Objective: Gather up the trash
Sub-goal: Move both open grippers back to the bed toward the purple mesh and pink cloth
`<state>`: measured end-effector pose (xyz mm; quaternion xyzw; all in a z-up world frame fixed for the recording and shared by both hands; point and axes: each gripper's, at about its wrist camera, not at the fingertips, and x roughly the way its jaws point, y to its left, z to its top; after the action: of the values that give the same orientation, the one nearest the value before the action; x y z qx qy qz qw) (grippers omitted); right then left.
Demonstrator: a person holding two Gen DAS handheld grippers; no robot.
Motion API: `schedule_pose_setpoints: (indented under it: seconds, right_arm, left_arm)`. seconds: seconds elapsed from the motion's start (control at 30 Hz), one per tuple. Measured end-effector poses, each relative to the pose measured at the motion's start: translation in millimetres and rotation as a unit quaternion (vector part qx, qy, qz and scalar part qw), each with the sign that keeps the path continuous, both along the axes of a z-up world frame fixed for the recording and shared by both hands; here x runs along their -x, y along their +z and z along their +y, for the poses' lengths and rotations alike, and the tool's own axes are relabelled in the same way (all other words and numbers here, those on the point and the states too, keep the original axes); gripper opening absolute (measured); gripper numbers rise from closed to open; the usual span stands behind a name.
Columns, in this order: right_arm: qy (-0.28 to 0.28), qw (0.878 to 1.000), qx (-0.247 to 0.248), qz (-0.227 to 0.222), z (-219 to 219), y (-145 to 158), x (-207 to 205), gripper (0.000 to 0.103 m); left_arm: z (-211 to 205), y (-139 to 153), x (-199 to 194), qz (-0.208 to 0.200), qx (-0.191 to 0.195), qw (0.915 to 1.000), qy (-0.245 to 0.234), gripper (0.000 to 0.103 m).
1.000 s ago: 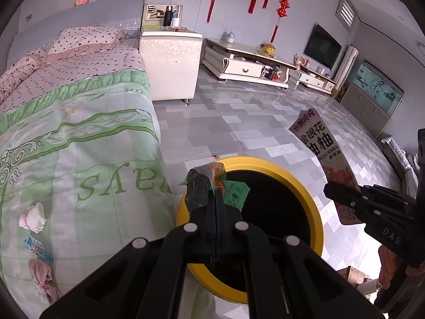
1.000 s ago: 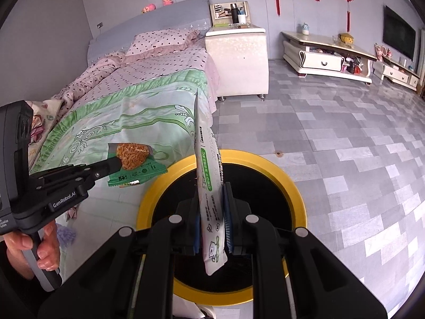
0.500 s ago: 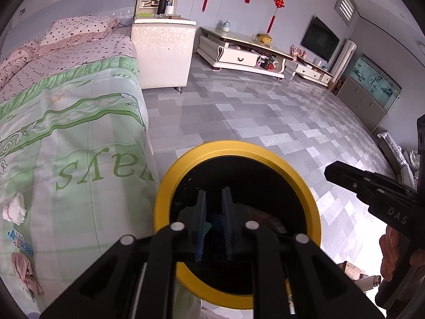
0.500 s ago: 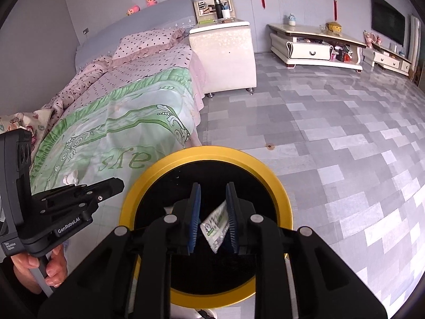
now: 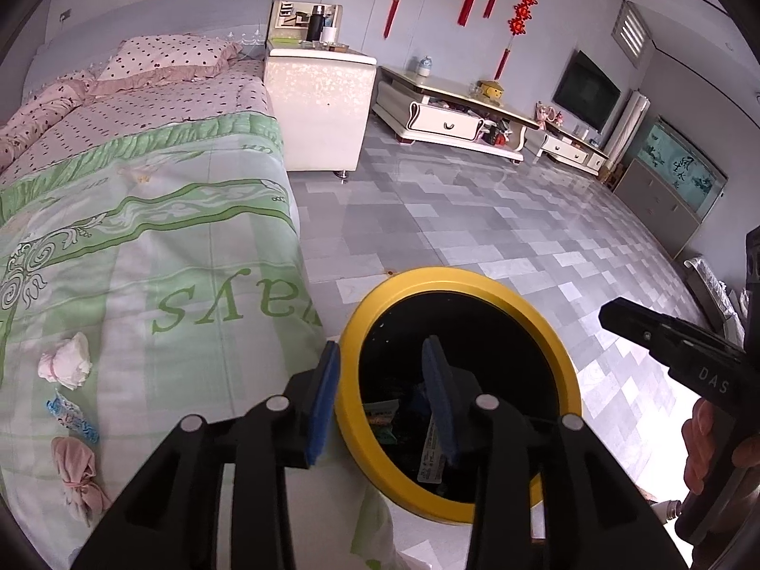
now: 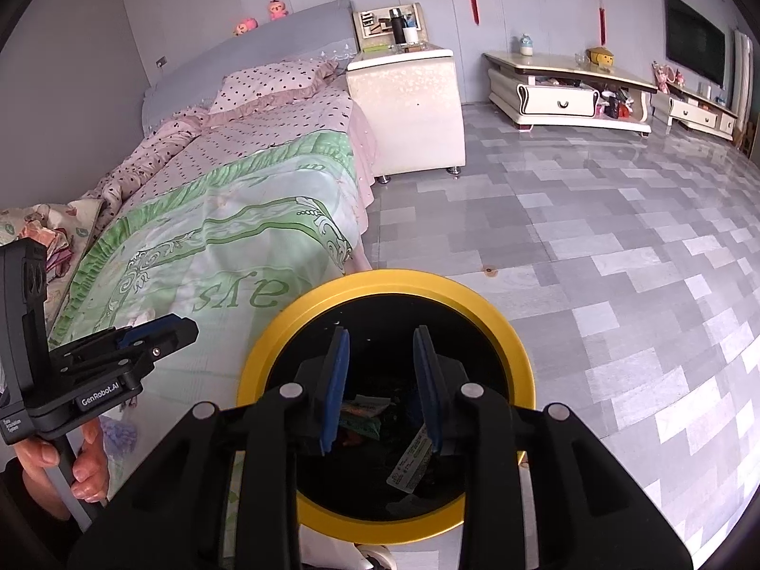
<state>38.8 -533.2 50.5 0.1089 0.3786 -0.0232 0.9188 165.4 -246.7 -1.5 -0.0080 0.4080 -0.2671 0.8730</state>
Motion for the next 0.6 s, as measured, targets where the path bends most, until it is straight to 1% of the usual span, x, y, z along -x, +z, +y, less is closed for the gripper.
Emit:
schedule_pose_setpoints:
  seconds: [0.07, 0.13, 0.2, 0.23, 0.33, 0.37, 0.4, 0.5, 0.57, 0.6]
  right_arm:
    - [0.008, 1.000, 0.000, -0.005, 10, 5, 0, 0.033]
    - [0.018, 1.000, 0.000, -0.008, 22, 9, -1, 0.034]
    - [0.030, 0.999, -0.003, -0.010, 35, 12, -3, 0.038]
    - [0.037, 0.999, -0.003, -0.011, 42, 13, -4, 0.041]
    - [0.056, 0.998, 0.000, -0.014, 66, 18, -8, 0.043]
    - [0.063, 0.998, 0.000, -0.015, 75, 20, -10, 0.048]
    - [0.068, 0.998, -0.001, -0.016, 81, 22, -12, 0.049]
    - [0.086, 0.996, 0.001, -0.018, 106, 27, -18, 0.051]
    - [0.096, 0.995, -0.003, -0.017, 120, 29, -23, 0.055]
    - [0.104, 0.994, -0.006, -0.015, 130, 30, -26, 0.055]
  left_arm:
    - [14, 6, 4, -0.006, 0.001, 0.9999, 0.009, 0.041]
    - [26, 12, 8, -0.012, -0.002, 0.9998, 0.017, 0.042]
    - [41, 18, 13, -0.023, -0.008, 0.9993, 0.027, 0.049]
    - [49, 21, 15, -0.028, -0.010, 0.9990, 0.033, 0.050]
    - [73, 27, 21, -0.035, -0.012, 0.9982, 0.048, 0.053]
    - [82, 28, 22, -0.038, -0.014, 0.9978, 0.053, 0.056]
    - [89, 30, 24, -0.041, -0.016, 0.9973, 0.059, 0.058]
    - [113, 33, 30, -0.048, -0.025, 0.9957, 0.075, 0.061]
    - [130, 33, 34, -0.050, -0.029, 0.9946, 0.086, 0.061]
    - [137, 33, 35, -0.049, -0.029, 0.9943, 0.090, 0.061]
